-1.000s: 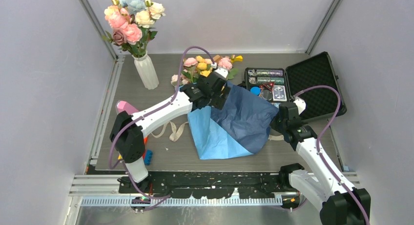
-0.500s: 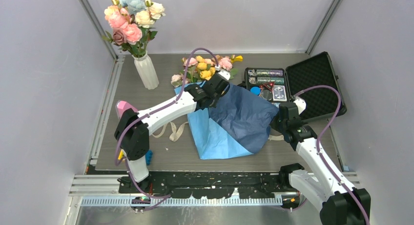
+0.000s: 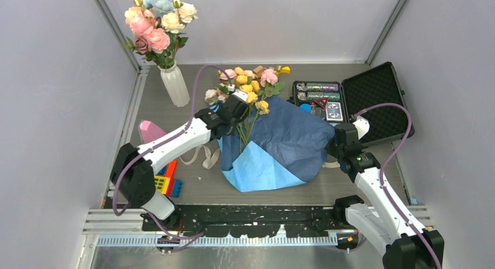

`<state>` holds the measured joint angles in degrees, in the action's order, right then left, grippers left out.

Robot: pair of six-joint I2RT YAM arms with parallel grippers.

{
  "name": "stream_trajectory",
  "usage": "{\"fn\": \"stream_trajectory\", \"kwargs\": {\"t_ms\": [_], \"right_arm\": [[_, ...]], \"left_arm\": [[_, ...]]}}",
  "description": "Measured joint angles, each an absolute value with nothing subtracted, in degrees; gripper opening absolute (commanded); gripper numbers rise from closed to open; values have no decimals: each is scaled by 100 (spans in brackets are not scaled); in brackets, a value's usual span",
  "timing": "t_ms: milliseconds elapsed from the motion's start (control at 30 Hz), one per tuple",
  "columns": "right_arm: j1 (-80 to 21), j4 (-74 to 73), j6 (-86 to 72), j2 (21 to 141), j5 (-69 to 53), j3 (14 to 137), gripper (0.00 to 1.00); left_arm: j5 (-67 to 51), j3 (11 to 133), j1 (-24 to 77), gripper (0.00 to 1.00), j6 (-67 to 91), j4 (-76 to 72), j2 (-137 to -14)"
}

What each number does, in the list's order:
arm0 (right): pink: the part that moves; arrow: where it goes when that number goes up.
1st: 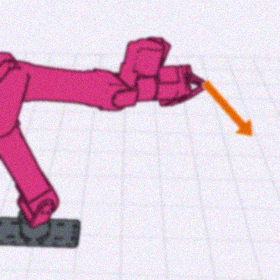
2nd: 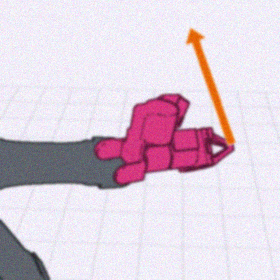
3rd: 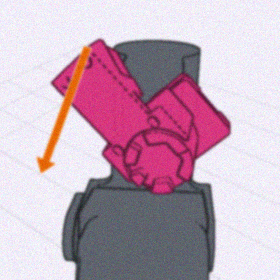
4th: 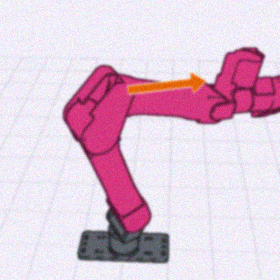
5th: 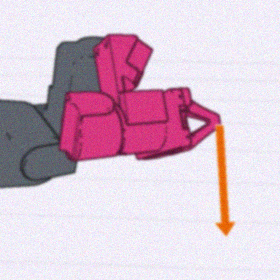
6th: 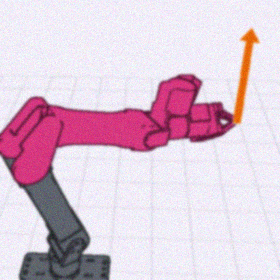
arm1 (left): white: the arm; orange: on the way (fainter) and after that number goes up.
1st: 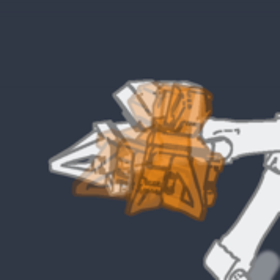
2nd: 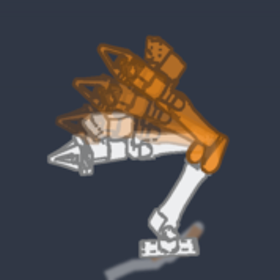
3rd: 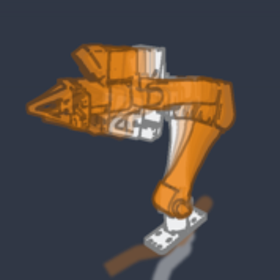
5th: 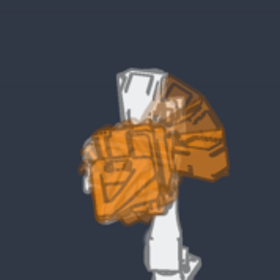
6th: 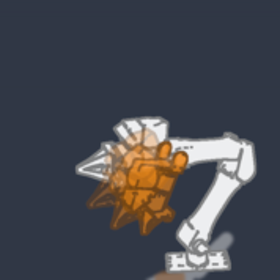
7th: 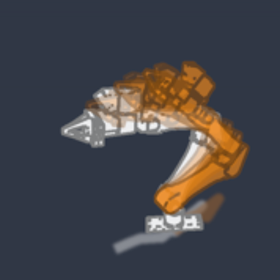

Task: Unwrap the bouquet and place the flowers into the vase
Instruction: Unfold the wrapping paper at the center of the board.

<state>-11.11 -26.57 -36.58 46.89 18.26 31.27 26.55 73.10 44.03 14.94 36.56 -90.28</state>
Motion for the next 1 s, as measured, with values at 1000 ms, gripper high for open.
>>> {"fn": "stream_trajectory", "kwargs": {"t_ms": [1000], "right_arm": [[-1111,-2471,-4219,4853,2060,2928,0]], "left_arm": [[849,4150,1546,0,3317,3621,-6888]]}}
